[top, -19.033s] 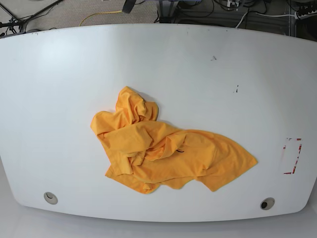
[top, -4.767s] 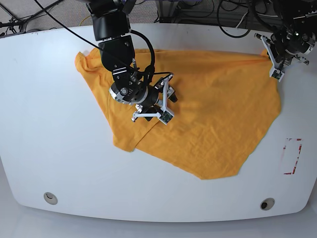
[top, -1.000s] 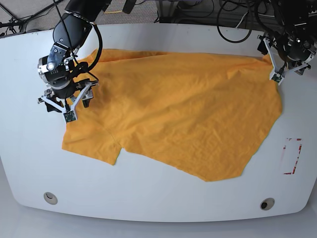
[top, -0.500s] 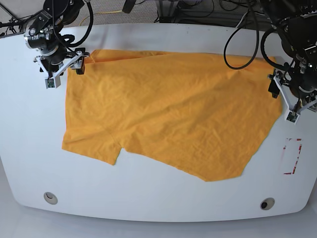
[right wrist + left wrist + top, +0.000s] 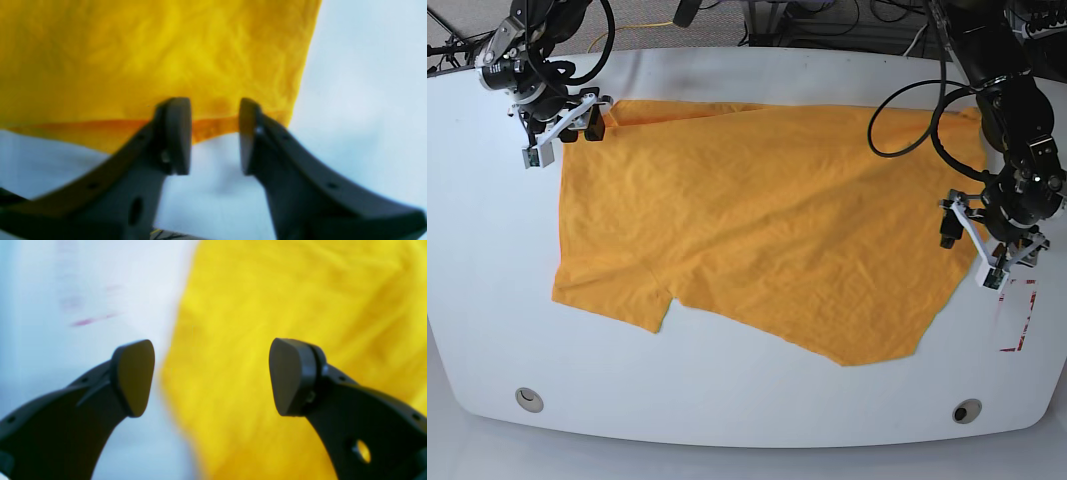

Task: Fold the T-shirt properly
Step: 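Move the right gripper to the shirt corner and the left gripper inward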

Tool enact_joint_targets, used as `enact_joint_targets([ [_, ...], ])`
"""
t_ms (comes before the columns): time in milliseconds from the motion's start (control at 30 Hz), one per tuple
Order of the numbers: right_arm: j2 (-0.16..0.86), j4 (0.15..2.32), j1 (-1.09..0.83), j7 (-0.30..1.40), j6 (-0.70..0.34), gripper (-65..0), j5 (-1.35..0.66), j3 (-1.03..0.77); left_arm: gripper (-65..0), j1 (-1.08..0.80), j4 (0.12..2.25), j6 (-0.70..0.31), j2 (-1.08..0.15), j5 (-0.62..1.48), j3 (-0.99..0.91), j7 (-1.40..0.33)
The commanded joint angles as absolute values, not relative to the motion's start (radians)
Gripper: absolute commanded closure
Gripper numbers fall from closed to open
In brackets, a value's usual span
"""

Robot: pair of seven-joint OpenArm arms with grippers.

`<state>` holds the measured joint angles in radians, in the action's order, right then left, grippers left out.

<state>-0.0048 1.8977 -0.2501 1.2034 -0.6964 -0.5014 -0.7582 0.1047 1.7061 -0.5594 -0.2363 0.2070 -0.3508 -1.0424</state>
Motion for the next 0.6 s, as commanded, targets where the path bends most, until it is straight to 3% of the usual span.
enact_joint_targets([
  [0, 0.005, 1.886, -0.209, 1.184, -0.698, -13.0, -0.521, -0.759, -43.8, 0.125, 1.638, -0.489, -0.251, 0.214, -0.308, -0.934],
  [67, 0.013, 1.879, -0.191, 1.184, -0.698, -9.8, -0.521, -0.759, -31.2, 0.125, 1.561, -0.426, -0.251, 0.214, -0.257, -0.854],
  [200, 0.053, 1.827, -0.162, 1.184, -0.698, -9.8, -0.521, -0.710, -14.4, 0.127, 1.461, -0.363, -0.251, 0.214, -0.225, -0.780],
  [333, 0.107, 1.722, -0.147, 1.179, -0.698, -9.5, -0.521, -0.659, -11.9, 0.128, 1.415, -0.308, -0.251, 0.214, -0.225, -0.777],
  [567, 0.200, 1.515, -0.088, 1.122, -0.698, -9.5, -0.521, -0.595, -11.9, 0.082, 1.420, -0.303, -0.277, 0.216, -0.243, -0.783],
])
